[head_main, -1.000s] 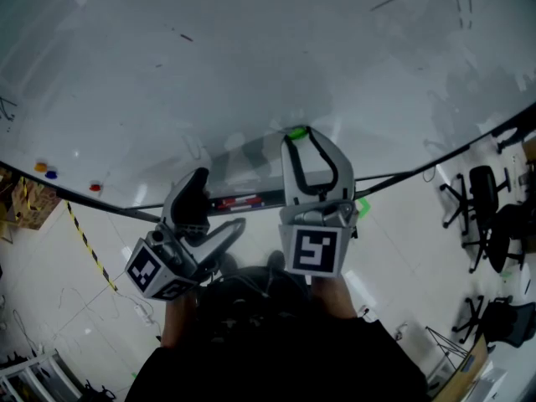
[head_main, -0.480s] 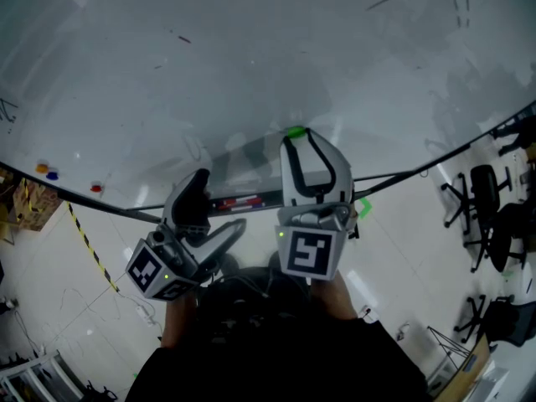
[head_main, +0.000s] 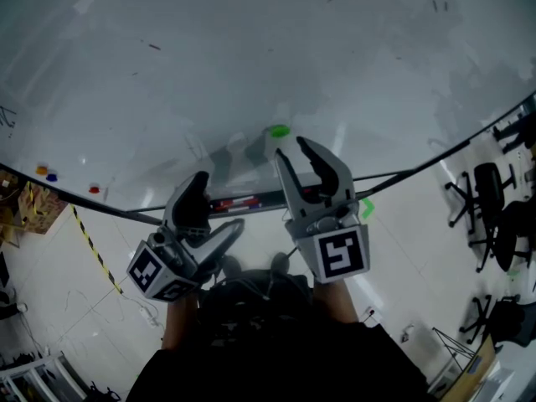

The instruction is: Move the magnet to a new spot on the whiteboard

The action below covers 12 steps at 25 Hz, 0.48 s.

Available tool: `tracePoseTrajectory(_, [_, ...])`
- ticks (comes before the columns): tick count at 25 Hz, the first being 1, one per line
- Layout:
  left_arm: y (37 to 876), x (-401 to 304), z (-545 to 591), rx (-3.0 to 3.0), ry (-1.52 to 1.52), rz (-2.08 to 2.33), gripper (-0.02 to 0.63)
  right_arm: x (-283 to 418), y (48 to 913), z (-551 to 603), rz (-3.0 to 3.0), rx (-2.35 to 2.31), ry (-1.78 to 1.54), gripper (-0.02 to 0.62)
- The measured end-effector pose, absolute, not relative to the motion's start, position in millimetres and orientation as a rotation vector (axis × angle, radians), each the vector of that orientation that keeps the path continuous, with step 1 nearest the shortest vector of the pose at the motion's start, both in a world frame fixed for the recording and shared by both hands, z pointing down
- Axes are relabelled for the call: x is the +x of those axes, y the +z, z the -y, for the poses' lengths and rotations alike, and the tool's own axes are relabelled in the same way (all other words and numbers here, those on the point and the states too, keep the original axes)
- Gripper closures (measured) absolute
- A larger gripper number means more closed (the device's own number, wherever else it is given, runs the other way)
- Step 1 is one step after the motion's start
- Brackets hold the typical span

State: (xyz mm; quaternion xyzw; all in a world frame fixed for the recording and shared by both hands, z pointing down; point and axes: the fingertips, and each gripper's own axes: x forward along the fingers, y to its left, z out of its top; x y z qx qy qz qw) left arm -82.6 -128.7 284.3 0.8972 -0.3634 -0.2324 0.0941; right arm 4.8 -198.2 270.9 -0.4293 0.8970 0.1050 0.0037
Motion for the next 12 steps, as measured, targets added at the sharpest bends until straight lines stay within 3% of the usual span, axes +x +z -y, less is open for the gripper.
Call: tracePoseTrajectory(12, [282, -29, 115, 2.647, -0.647, 1.135, 0.202, 43, 270, 173, -2.807, -0.834, -0.09, 0.442])
